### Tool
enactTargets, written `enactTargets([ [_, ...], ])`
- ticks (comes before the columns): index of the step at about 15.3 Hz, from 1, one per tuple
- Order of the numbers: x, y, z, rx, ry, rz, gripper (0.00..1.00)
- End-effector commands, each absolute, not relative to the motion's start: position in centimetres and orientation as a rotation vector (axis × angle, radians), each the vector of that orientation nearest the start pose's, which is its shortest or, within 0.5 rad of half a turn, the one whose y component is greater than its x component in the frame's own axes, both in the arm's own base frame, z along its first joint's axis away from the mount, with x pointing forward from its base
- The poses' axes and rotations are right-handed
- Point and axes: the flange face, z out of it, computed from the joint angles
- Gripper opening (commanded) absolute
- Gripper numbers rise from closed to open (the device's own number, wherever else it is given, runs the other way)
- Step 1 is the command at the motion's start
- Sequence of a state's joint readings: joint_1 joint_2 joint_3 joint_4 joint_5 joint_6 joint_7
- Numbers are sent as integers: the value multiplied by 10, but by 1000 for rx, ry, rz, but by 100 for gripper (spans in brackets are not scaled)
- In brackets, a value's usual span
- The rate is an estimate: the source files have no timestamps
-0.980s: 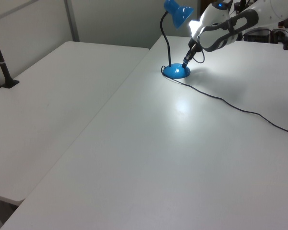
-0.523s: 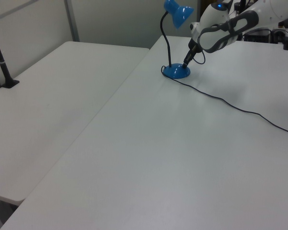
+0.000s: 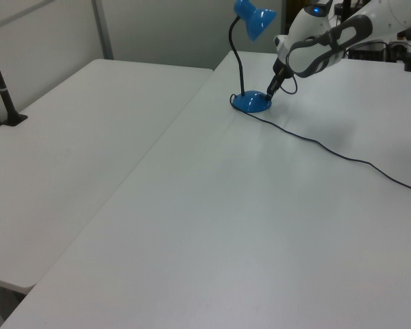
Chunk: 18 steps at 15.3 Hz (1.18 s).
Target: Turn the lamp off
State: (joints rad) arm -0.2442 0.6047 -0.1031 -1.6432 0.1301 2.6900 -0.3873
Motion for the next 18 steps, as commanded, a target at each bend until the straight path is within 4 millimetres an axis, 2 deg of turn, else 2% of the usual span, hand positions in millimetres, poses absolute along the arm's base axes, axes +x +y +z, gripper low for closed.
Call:
enactTargets([
  [1, 660, -232, 334, -3200, 24, -572, 0],
  [2, 656, -231, 345, -3194, 7, -523, 0],
  [4, 641, -227, 381, -3168, -15, -383, 3],
  [5, 631, -224, 403, -3149, -20, -308, 20],
  [6, 619, -219, 422, -3130, -26, -226, 48],
  [7, 608, -214, 441, -3112, -38, -155, 83],
  [8, 598, -206, 460, -3110, -64, -109, 100],
  [10, 579, -191, 498, -3091, -85, -52, 100],
  [12, 564, -154, 535, -3072, -153, -24, 100],
  [14, 544, -139, 567, -3055, -159, -8, 100],
  [16, 532, -116, 585, -3032, -211, 20, 100],
  [18, 534, -71, 591, -3039, -257, 42, 100],
])
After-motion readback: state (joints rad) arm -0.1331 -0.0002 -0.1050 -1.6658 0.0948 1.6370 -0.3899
